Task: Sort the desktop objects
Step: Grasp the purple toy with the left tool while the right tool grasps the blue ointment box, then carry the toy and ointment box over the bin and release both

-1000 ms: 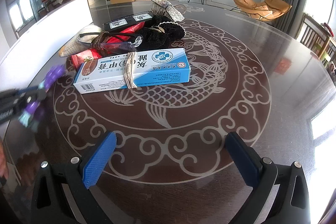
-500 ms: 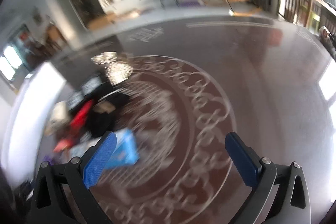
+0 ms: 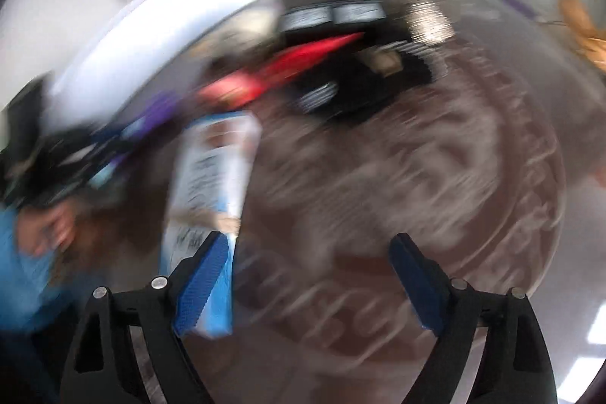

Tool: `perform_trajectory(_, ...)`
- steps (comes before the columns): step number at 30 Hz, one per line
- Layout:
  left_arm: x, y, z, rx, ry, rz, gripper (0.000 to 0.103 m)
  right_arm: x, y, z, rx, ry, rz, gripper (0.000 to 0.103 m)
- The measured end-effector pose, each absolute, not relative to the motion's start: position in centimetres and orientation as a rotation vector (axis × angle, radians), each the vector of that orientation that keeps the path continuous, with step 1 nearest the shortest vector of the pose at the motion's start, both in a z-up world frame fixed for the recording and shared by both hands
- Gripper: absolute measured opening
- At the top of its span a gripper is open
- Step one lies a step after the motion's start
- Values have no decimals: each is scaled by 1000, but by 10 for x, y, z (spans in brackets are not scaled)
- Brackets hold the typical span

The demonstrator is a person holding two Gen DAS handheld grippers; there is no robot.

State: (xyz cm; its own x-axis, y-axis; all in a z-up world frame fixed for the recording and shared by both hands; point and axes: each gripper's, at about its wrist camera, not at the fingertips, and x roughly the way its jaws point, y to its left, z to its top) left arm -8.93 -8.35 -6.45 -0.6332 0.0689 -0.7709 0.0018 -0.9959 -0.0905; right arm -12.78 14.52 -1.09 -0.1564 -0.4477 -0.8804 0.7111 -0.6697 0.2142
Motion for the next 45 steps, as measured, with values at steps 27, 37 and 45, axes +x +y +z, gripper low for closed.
perform_trajectory(27, 17, -150, 62, -870, -532, 2884, 21, -42, 30, 104, 1068, 330, -2201, 44)
perform_trajectory(37, 20, -310, 80, -1041, -565, 3107, 21, -53, -175, 156, 905, 235, -1977, 44)
perform_trajectory(45, -2, -364, 22, -1499, -677, 3102, 42, -71, -259, 88, 1067, 254, -1926, 64)
